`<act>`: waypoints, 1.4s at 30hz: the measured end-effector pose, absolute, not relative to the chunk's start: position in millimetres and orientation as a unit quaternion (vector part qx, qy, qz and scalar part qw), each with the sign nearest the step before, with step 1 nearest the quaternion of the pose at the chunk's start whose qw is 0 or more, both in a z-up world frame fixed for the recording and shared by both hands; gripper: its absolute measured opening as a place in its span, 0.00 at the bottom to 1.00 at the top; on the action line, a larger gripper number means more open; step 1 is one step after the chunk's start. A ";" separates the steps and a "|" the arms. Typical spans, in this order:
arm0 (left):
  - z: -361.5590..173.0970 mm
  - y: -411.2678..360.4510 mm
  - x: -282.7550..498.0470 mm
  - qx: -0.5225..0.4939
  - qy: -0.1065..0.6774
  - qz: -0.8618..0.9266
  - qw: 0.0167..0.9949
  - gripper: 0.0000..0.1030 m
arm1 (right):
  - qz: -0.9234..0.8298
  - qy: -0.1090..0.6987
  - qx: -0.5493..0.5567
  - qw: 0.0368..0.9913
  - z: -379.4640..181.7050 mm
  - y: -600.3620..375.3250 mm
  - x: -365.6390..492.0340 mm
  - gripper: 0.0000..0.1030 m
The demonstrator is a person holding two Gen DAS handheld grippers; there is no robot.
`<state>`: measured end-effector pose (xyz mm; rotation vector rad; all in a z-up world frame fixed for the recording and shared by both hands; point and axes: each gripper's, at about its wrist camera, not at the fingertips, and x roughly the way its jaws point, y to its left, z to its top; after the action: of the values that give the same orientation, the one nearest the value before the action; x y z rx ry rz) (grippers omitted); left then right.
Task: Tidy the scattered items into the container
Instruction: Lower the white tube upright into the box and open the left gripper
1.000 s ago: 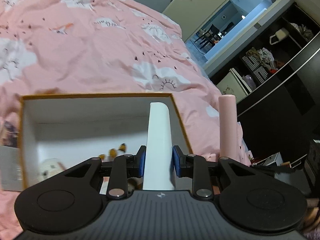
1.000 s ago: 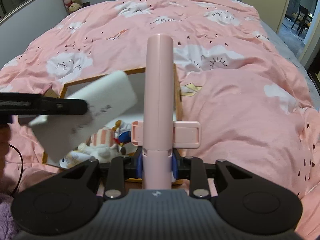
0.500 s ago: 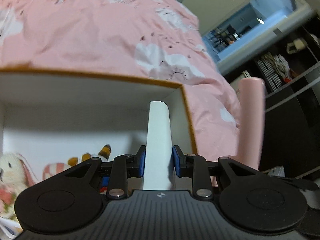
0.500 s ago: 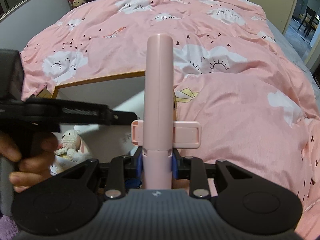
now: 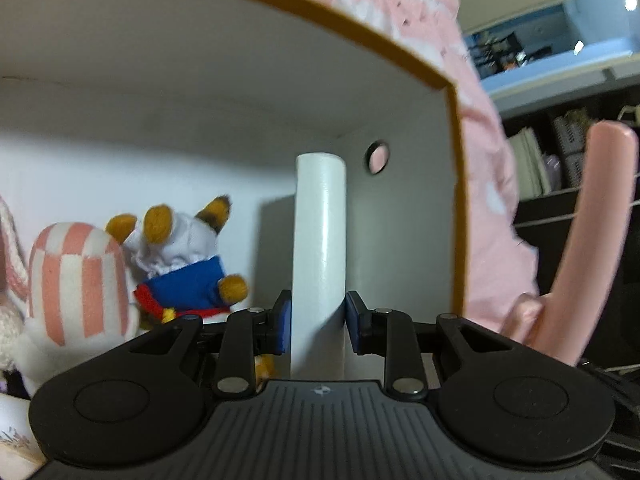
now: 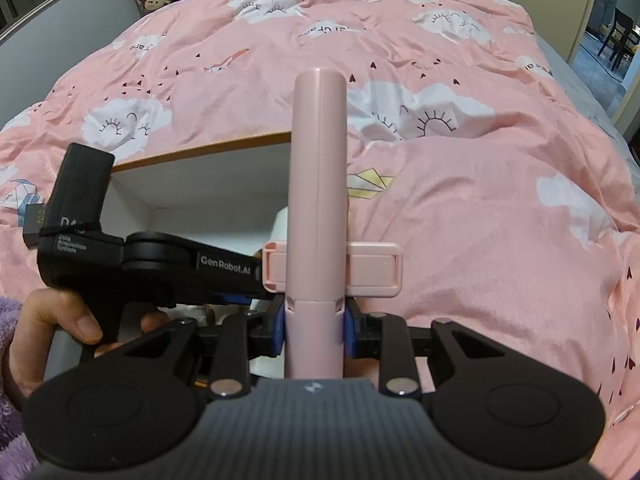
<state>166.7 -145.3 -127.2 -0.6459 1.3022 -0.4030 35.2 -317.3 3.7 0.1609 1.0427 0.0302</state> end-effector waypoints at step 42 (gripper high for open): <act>-116.6 -142.7 153.6 -0.144 0.598 -0.181 0.767 0.04 | 0.014 0.511 0.065 0.857 -1.0 -307.0 30.3 0.29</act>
<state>153.6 -142.7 -116.6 -0.3118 1.2980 -0.3936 30.3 -307.0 -1.0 0.1371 1.0735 0.0302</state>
